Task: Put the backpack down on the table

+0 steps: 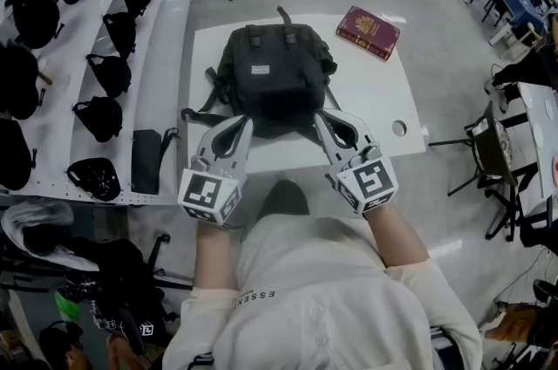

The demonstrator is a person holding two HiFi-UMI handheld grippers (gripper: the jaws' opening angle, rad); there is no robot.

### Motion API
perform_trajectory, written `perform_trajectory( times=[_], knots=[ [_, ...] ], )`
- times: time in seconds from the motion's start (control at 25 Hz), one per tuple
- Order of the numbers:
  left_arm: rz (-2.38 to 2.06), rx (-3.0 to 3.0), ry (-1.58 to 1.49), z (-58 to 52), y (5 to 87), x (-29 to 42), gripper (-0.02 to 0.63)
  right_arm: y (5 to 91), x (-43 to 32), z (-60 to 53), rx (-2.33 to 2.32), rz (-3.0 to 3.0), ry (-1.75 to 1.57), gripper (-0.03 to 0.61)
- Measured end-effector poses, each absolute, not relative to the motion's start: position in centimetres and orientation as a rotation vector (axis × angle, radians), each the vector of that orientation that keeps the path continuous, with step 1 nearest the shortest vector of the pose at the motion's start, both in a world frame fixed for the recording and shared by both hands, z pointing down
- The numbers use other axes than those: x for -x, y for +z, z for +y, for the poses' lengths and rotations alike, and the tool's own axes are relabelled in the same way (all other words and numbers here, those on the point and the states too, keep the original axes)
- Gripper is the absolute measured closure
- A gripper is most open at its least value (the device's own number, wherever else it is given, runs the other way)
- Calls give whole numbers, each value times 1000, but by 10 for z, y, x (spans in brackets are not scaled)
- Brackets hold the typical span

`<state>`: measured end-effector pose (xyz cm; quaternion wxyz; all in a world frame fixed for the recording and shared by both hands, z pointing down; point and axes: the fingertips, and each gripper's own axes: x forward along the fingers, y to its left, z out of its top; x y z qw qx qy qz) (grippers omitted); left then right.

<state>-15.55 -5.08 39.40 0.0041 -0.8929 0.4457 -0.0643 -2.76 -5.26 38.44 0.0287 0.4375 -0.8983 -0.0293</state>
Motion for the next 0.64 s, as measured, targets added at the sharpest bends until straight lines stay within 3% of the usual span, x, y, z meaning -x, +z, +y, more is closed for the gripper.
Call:
perform_trajectory(
  times=[0.64],
  knots=[
    [1356,2780,-237,-48,390,150,611,387,25,-54,-1395,-2746,-56,565]
  ],
)
